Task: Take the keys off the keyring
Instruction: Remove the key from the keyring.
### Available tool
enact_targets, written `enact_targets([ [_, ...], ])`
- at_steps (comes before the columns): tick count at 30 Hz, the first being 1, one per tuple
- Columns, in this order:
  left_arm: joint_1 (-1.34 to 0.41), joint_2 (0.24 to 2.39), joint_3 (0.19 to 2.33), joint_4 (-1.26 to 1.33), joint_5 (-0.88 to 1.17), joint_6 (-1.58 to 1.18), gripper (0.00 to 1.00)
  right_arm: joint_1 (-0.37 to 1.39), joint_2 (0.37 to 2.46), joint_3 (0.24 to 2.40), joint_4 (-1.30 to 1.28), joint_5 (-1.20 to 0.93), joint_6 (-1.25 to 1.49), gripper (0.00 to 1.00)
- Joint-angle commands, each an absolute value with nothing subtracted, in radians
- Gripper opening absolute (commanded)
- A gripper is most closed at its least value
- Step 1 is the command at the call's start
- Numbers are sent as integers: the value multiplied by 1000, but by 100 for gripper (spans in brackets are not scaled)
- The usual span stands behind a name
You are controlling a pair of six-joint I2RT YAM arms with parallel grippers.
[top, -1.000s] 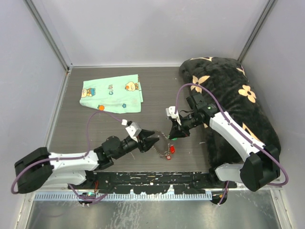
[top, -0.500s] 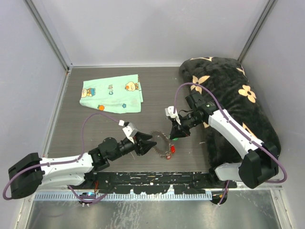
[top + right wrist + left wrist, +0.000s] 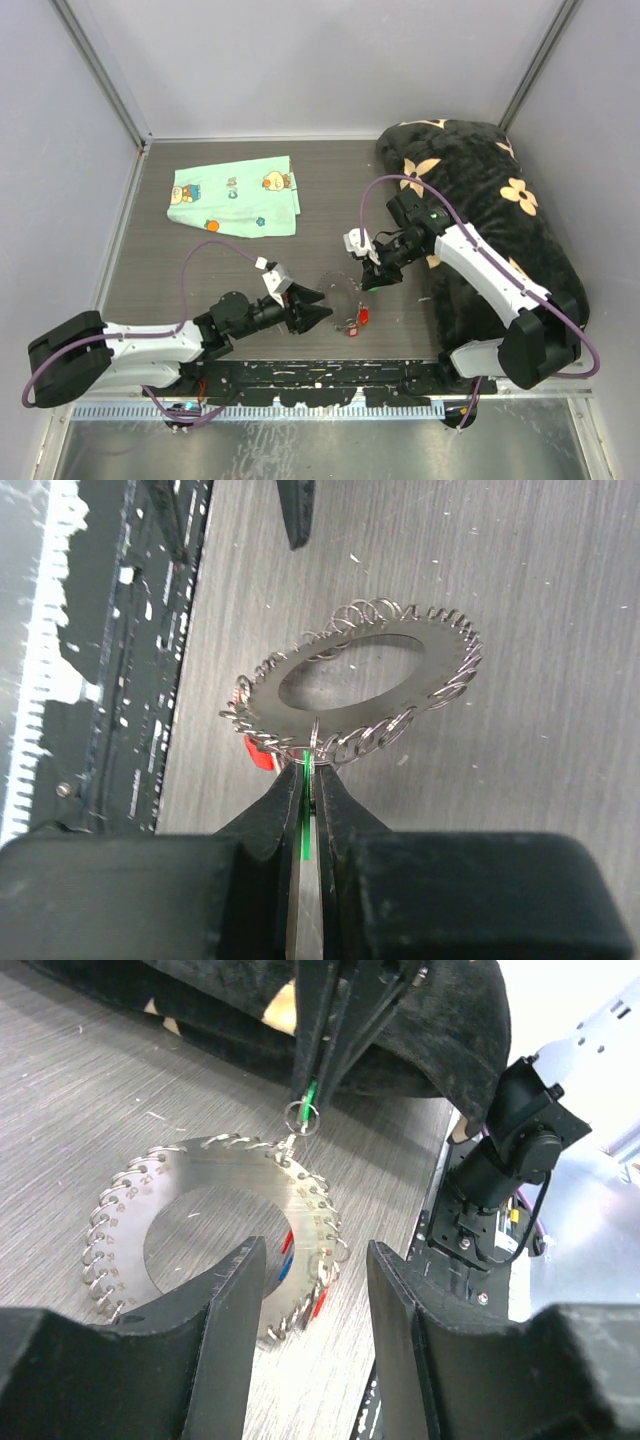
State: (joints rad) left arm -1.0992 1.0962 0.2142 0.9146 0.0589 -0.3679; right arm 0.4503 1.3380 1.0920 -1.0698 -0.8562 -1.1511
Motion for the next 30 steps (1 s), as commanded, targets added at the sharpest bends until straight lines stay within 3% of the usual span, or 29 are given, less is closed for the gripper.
enact_targets([
  [1, -1095, 1033, 226, 923, 120, -209, 48, 465, 1334, 1199, -1095, -785, -1307, 1],
  [10, -1094, 974, 263, 871, 139, -3, 48, 472, 1429, 1381, -1235, -753, -1646, 1],
  [19, -1094, 974, 254, 910, 132, -67, 43, 507, 1428, 1411, -1248, -724, -1670, 1],
  [30, -1094, 1174, 300, 1092, 139, -158, 38, 522, 1417, 1407, -1285, -773, -1704, 1],
])
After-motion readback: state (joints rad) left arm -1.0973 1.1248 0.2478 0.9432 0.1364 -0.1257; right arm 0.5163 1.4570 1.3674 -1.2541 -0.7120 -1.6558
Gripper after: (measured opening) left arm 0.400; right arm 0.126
